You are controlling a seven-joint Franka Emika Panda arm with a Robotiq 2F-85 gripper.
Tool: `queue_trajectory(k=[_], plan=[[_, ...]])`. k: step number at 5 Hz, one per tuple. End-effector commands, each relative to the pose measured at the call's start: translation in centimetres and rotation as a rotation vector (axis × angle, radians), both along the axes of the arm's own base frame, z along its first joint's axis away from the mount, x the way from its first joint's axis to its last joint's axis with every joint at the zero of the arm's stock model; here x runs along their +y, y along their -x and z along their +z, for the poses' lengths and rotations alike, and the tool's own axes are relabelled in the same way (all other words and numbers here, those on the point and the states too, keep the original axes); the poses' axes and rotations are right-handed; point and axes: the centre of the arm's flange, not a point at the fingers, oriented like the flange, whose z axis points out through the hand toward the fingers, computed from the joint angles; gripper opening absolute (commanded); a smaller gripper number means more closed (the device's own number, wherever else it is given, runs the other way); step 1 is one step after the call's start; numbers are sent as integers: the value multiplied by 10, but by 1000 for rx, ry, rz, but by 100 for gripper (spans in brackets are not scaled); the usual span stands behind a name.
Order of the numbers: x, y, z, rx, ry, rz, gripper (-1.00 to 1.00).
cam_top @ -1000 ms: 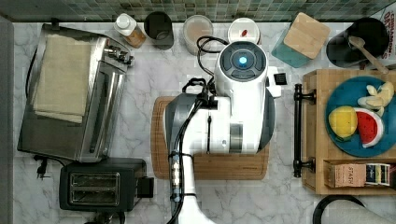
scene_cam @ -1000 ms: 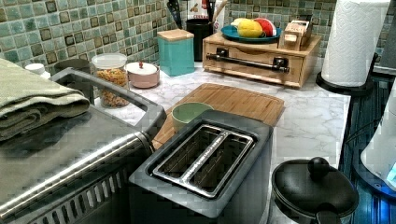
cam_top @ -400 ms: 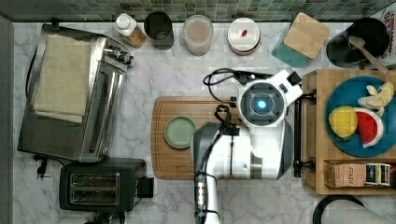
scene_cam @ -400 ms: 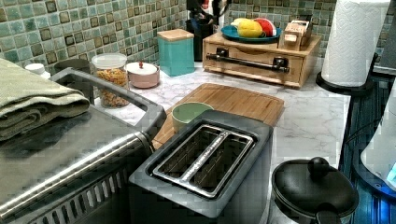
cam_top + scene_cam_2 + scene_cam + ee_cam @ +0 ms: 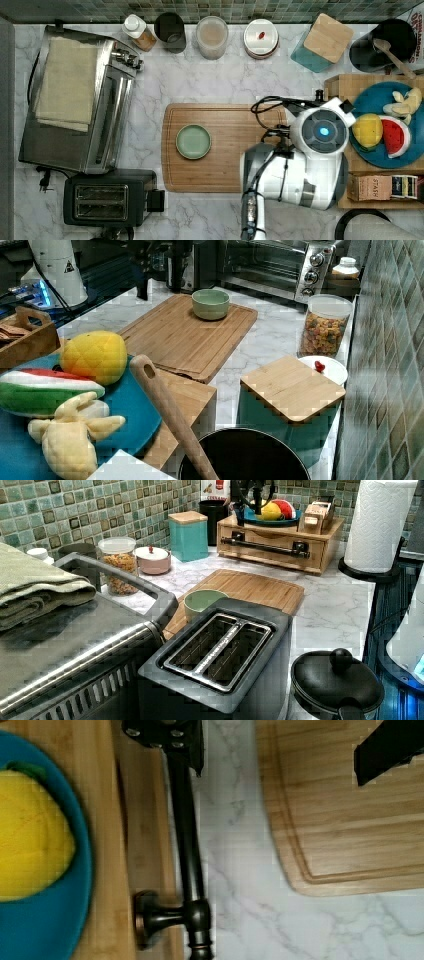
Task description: Open the drawer.
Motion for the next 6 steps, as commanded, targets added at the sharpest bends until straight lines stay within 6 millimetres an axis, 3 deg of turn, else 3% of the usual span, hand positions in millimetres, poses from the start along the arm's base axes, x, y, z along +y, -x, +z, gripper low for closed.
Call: queue_trajectory(k=[1,3,5,6], plan=[[-37,3,-20,-3,47,99,100],[-29,10,-28,-32,26,102,100],[-49,11,-58,-22,52,134,100],[-48,11,-76,-42,35,132,100]])
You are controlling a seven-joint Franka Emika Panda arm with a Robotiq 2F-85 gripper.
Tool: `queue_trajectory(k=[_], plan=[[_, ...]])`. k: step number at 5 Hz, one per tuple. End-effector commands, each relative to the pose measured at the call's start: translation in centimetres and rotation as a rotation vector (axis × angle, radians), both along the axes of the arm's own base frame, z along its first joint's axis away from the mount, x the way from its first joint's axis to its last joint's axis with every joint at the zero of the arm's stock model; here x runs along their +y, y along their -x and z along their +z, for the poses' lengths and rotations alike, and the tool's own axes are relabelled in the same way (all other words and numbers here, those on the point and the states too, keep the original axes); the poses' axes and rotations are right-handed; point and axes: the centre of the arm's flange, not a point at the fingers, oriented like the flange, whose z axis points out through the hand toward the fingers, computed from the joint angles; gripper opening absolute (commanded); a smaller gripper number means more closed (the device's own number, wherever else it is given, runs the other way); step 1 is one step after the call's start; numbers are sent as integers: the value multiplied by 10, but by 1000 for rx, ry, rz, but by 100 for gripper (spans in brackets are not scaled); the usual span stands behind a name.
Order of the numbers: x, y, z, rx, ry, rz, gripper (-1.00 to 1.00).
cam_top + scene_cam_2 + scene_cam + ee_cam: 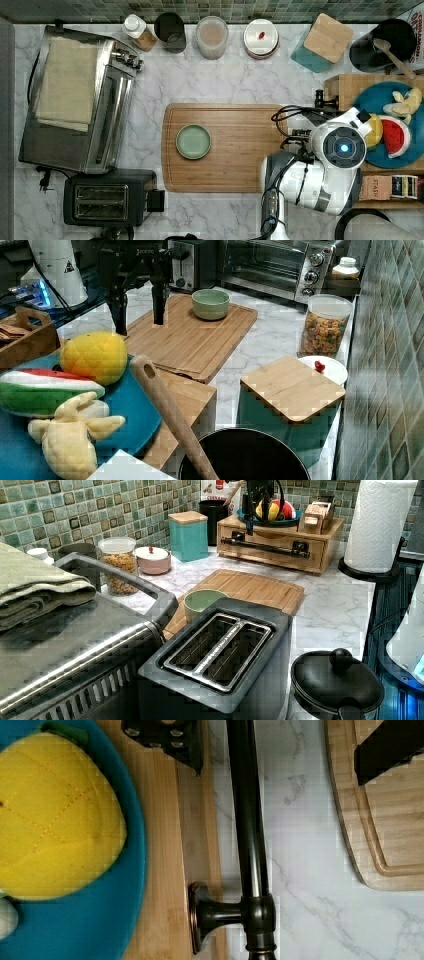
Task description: Open the drawer.
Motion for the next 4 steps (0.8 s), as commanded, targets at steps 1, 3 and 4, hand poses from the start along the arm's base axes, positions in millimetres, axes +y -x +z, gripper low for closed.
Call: queue_trajectory(k=[1,3,4], plan=[[3,-7,-54,-3,34,81,100],[2,-6,-85,20,57,70,100],[-6,-5,-96,2,90,106,100]])
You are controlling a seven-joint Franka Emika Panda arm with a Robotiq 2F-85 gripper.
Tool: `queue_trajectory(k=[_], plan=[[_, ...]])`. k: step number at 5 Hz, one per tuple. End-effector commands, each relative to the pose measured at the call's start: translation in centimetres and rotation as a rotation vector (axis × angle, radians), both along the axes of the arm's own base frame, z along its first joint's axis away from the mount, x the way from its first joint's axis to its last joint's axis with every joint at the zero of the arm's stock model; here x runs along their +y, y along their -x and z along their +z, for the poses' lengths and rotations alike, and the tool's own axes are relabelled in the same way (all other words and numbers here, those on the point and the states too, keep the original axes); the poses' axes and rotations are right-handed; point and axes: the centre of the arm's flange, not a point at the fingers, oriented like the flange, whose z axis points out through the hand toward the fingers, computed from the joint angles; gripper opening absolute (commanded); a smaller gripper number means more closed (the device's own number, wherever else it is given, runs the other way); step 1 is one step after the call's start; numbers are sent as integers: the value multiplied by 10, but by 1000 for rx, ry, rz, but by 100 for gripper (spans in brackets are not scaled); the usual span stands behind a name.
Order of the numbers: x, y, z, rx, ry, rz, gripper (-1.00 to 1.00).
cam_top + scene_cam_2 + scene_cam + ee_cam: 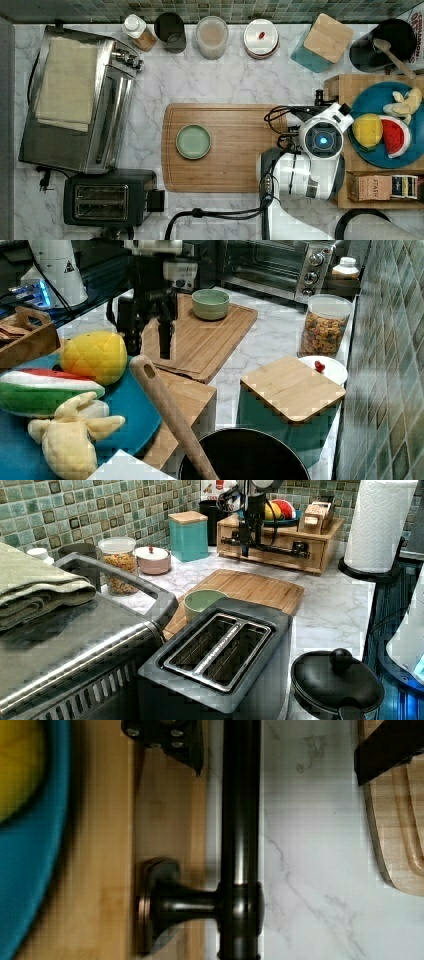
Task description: Open the drawer.
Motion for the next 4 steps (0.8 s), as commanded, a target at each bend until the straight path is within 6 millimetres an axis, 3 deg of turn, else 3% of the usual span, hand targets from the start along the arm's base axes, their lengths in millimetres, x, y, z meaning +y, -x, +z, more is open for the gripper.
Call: queue_trajectory(k=[1,3,4], plan=[[-7,5,-5,27,30,30,100],[-8,-4,-11,-2,-88,113,100],[17,2,-14,-52,-105,91,100]])
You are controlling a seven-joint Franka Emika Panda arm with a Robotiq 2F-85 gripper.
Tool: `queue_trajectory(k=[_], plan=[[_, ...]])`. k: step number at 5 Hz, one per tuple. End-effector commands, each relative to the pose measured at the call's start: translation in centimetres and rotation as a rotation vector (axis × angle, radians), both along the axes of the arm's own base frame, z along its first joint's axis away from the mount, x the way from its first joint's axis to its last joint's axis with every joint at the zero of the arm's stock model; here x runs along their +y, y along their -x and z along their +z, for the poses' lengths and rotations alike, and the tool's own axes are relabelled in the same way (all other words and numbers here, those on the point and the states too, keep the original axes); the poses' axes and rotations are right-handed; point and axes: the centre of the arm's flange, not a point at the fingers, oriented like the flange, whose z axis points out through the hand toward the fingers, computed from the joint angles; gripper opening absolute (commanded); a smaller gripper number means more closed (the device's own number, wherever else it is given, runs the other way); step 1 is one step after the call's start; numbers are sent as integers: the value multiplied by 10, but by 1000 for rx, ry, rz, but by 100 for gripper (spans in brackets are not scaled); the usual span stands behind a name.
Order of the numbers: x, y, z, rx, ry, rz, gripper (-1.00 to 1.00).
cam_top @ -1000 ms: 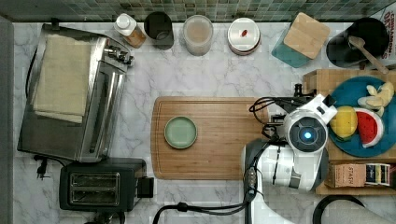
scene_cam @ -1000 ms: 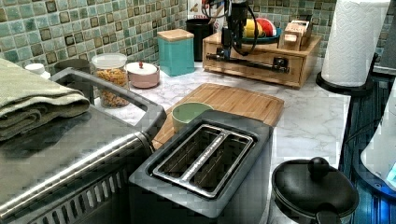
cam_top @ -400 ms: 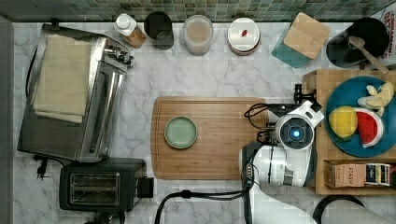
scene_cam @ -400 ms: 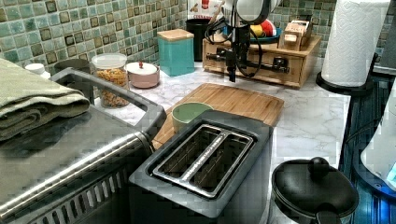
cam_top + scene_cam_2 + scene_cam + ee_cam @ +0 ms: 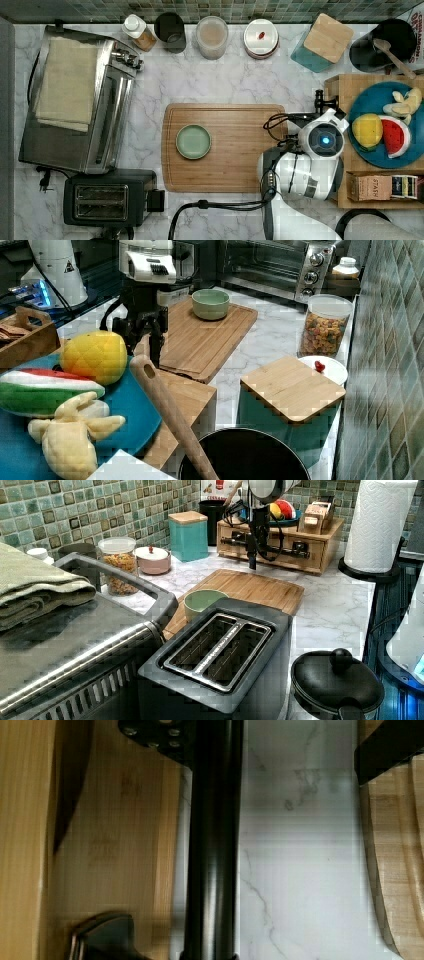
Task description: Open the drawer.
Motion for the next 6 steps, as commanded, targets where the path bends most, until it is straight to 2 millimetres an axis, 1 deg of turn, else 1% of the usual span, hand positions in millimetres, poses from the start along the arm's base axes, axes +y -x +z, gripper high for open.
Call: queue_trajectory(k=[1,2,3,4,5,6], plan=[[72,-13,13,-140,-28,-18,100],[120,-17,10,-114,-39,-54,100],[155,-17,7,-89,-78,-15,100],[204,-9,8,-113,-36,14,100],[239,-2,9,-81,-65,32,100],[265,4,10,-79,-72,35,100]])
